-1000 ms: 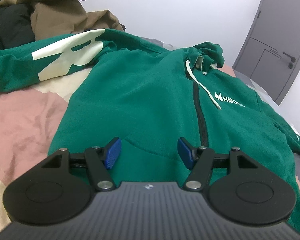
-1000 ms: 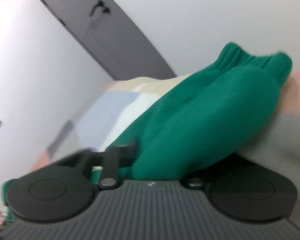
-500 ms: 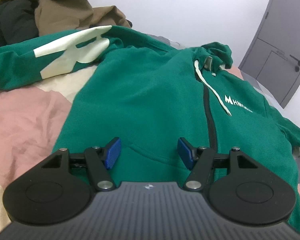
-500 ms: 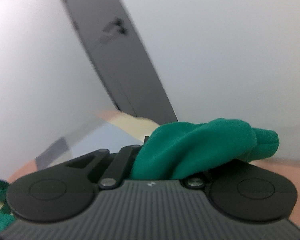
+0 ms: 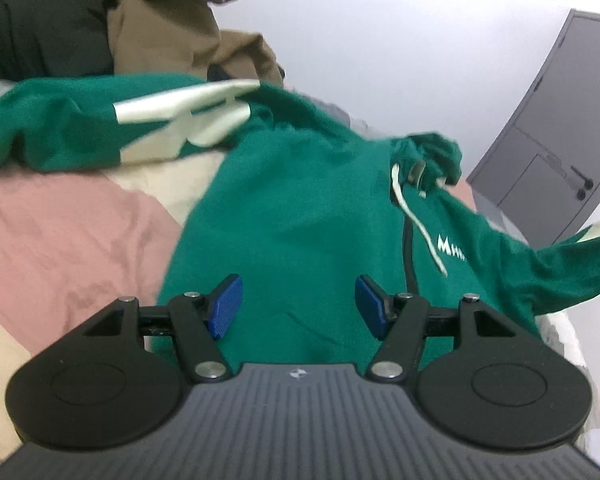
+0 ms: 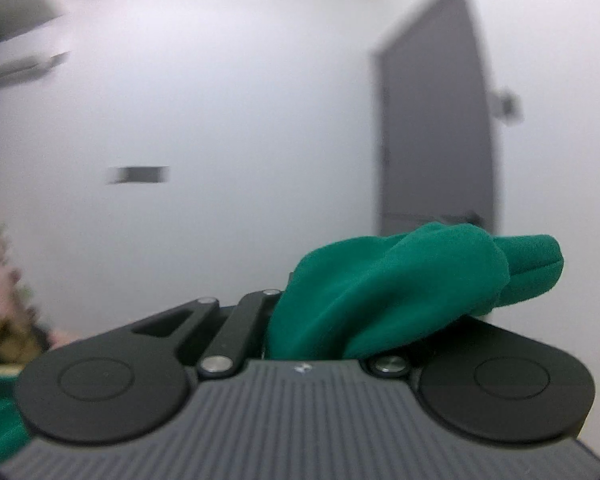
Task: Fold large clothes
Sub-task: 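Grasp the sleeve cuff with the right gripper and lift it, then carry the sleeve across the sweatshirt body with the right gripper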
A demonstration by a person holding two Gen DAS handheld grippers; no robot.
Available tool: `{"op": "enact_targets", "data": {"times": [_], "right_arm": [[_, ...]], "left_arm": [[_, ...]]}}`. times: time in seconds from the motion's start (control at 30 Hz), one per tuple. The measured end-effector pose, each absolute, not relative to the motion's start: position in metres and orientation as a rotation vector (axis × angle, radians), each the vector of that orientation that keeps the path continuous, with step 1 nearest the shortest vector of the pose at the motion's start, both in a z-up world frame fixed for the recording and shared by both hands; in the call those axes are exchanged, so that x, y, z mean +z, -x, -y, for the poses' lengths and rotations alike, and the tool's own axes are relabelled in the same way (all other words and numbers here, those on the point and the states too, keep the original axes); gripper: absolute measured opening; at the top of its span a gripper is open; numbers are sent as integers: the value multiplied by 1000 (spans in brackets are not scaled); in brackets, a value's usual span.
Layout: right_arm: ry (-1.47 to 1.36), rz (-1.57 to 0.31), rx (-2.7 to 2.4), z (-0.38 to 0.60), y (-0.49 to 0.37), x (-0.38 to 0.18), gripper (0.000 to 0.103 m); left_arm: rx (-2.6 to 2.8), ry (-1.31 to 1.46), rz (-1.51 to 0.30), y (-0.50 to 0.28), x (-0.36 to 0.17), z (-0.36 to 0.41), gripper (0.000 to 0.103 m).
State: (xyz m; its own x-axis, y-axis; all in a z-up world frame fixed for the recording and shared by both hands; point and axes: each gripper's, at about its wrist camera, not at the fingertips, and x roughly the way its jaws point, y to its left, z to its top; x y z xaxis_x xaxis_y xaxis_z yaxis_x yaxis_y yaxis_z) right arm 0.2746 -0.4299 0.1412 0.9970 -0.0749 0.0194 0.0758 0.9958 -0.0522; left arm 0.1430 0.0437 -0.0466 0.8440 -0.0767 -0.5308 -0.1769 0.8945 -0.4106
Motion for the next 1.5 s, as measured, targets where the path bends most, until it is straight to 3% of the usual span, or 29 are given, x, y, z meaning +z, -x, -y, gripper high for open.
{"op": "enact_targets", "data": {"times": [0.27, 0.6, 0.67, 0.73, 0.77, 0.83, 0.9, 1.27, 1.5], "right_arm": [[391, -16, 195, 242, -232, 101, 9], [685, -280, 499, 98, -185, -53, 11], [735, -352, 546, 86, -171, -81, 14], [753, -402, 564, 93, -167, -97, 25], [741, -423, 569, 98, -159, -103, 31], [674, -472, 591, 103, -157, -99, 67], [587, -499, 629, 112, -151, -89, 84], [131, -588, 597, 227, -132, -62, 84], [-281, -591, 262, 306, -178, -69, 84]], "left_arm": [[72, 483, -480, -121, -32, -74, 68], [113, 564, -431, -123, -39, -115, 68], [112, 588, -431, -126, -43, -121, 68], [107, 610, -433, -129, -46, -125, 68], [103, 614, -431, -130, -46, -125, 68], [94, 606, -426, -131, -45, -124, 68], [77, 596, -423, -133, -44, -120, 68], [-12, 537, -429, -122, -37, -90, 69], [-23, 503, -469, -120, -44, -73, 69]]}}
